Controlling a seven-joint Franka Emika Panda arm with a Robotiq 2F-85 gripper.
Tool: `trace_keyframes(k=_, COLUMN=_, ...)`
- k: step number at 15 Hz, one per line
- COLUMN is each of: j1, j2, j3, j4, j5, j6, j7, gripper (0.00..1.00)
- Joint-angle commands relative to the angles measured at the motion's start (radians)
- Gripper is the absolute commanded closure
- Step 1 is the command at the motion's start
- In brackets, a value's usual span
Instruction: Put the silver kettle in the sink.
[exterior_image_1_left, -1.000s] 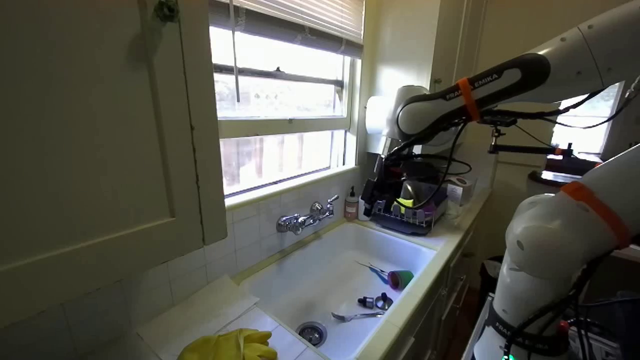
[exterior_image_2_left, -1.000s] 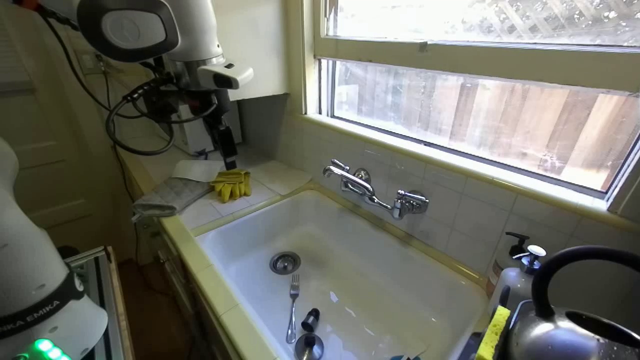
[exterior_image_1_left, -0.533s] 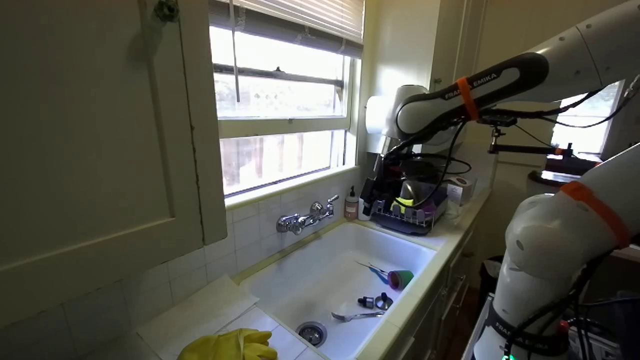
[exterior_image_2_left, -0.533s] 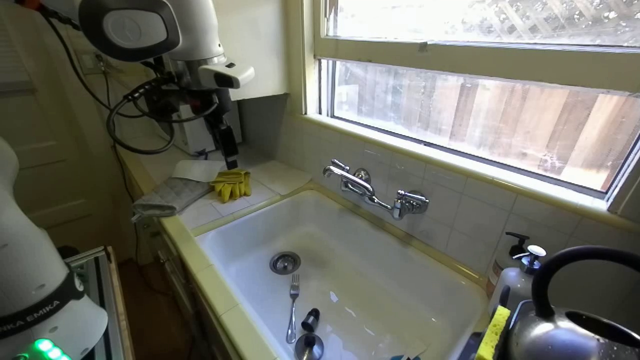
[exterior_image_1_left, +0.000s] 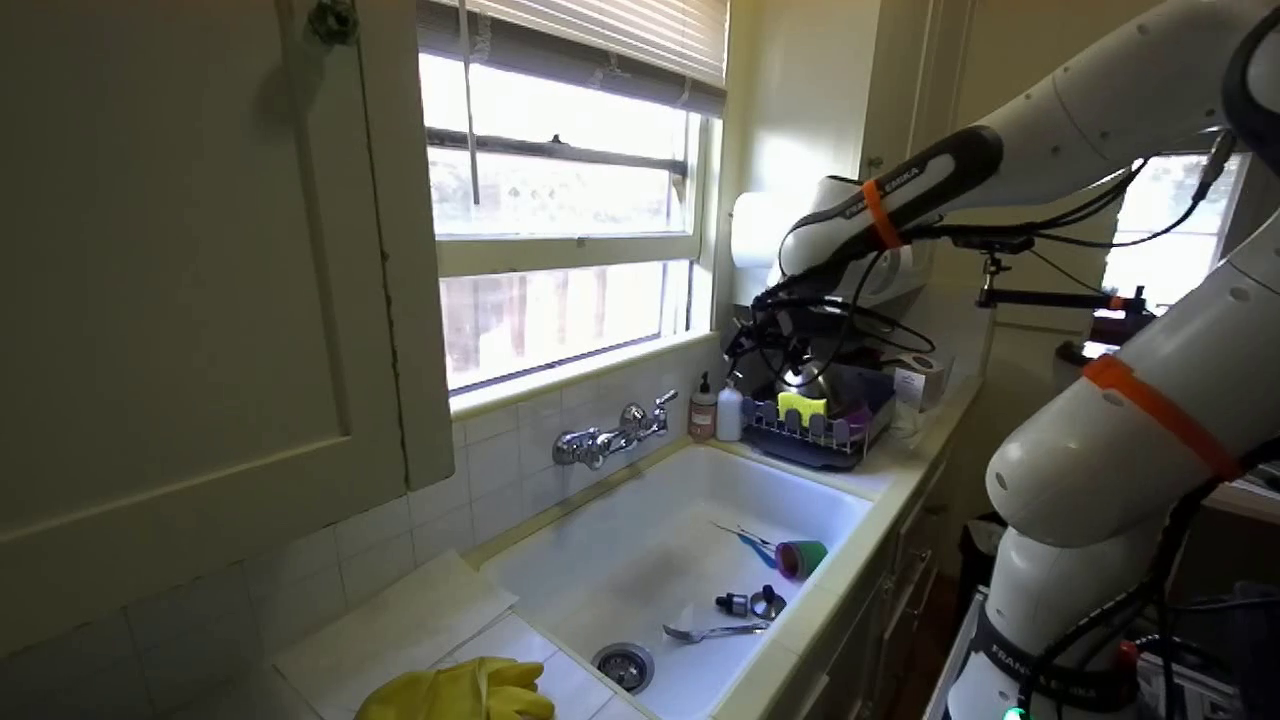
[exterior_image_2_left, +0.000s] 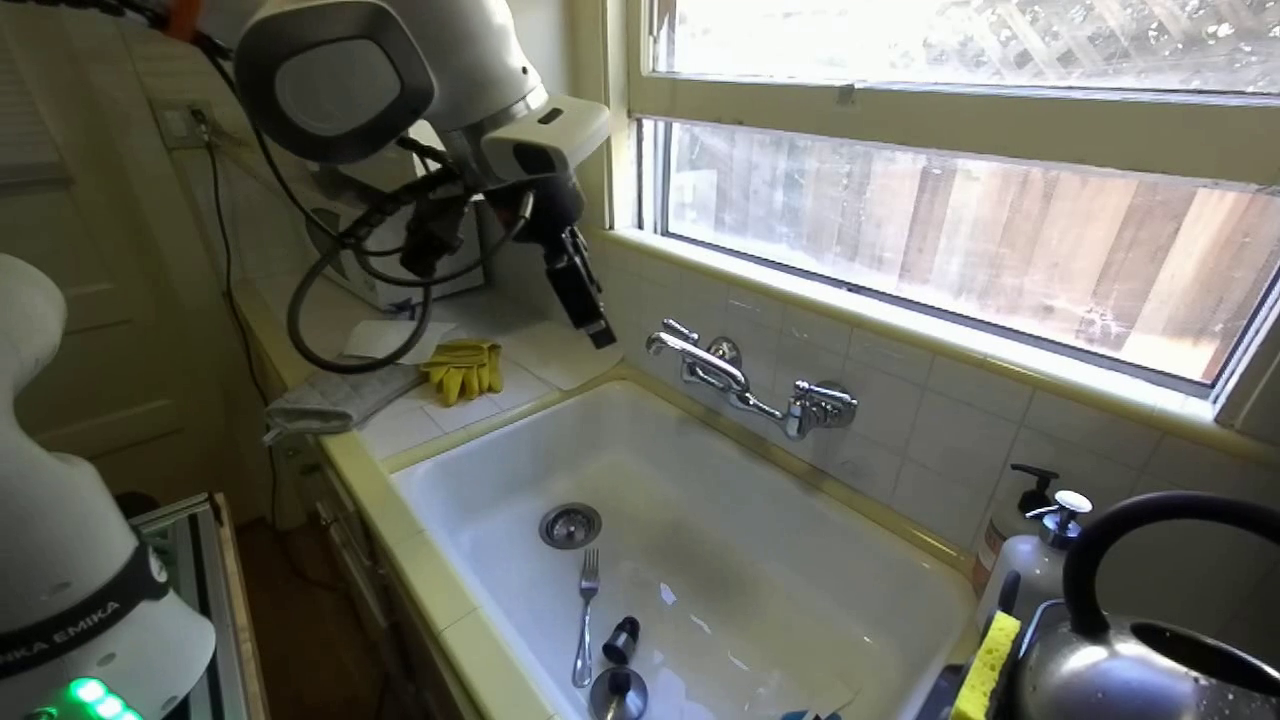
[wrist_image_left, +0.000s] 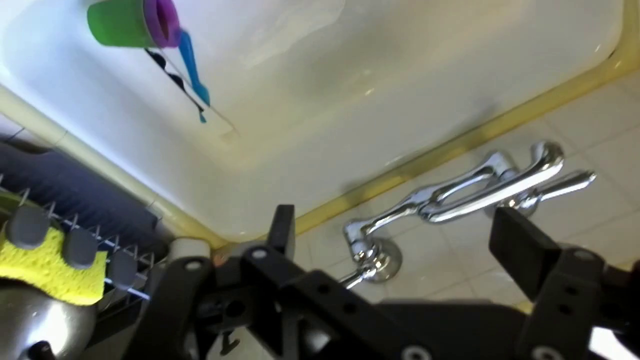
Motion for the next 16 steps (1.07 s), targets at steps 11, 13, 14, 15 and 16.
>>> trace_keyframes(k=11, j1=-0.343, j2=0.554, j3=0.009, j4=0.414, j5=-0.389, j6=0.348, j7=0.563, gripper=0.0)
trace_keyframes(k=13, j1=-0.327, j2=0.519, j3=0.012, j4=0.368, j5=-0.321, j6=0.363, j7=0.472, gripper=0.0)
trace_keyframes(k=14, j1=-0.327, j2=0.522, j3=0.011, j4=0.369, j5=-0.319, j6=0.363, j7=0.466, gripper=0.0)
trace_keyframes(k=15, j1=-0.324, j2=0.521, j3=0.013, j4=0.369, j5=-0.319, j6=0.363, j7=0.466, gripper=0.0)
trace_keyframes(k=16, j1=-0.321, j2=0.519, j3=0.016, j4=0.369, j5=-0.319, j6=0.363, j7=0.466, gripper=0.0)
